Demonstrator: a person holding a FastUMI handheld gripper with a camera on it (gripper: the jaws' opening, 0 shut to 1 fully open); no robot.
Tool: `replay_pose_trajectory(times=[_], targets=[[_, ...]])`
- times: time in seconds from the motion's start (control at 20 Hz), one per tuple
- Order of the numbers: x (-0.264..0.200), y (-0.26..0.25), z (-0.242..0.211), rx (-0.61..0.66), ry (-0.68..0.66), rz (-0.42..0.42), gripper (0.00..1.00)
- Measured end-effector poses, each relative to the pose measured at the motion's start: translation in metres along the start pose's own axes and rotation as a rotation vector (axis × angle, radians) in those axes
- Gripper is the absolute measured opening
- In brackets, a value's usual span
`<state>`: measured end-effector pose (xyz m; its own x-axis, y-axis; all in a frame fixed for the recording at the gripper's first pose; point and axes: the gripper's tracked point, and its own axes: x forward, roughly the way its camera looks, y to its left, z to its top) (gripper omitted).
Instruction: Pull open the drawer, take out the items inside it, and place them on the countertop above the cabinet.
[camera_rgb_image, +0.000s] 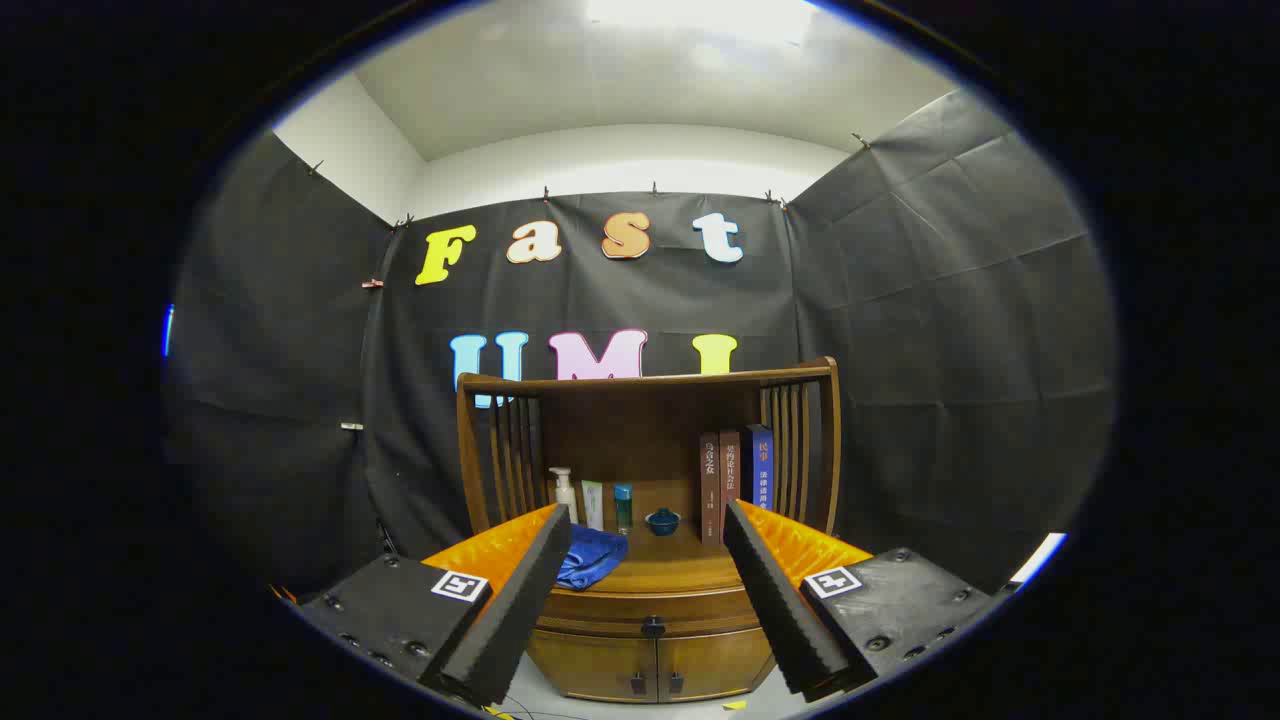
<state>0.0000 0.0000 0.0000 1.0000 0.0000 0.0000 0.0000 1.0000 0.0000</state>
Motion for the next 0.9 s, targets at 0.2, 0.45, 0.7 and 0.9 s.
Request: replay_pose_trajectory(times=[0.2,0.45,0.7,0.9], targets=[[0.0002,0.0019,-0.0011,-0.005,-0.002,0.005,0.99],[0.0010,0.0039,-0.0023,-0.007,-0.005,0.009,0.99],[0.0055,0.0056,-0.0039,-0.012,-0.005,0.011,0.99],[0.0085,0.0074,-0.0086,-0.014,-0.004,0.017,0.99]])
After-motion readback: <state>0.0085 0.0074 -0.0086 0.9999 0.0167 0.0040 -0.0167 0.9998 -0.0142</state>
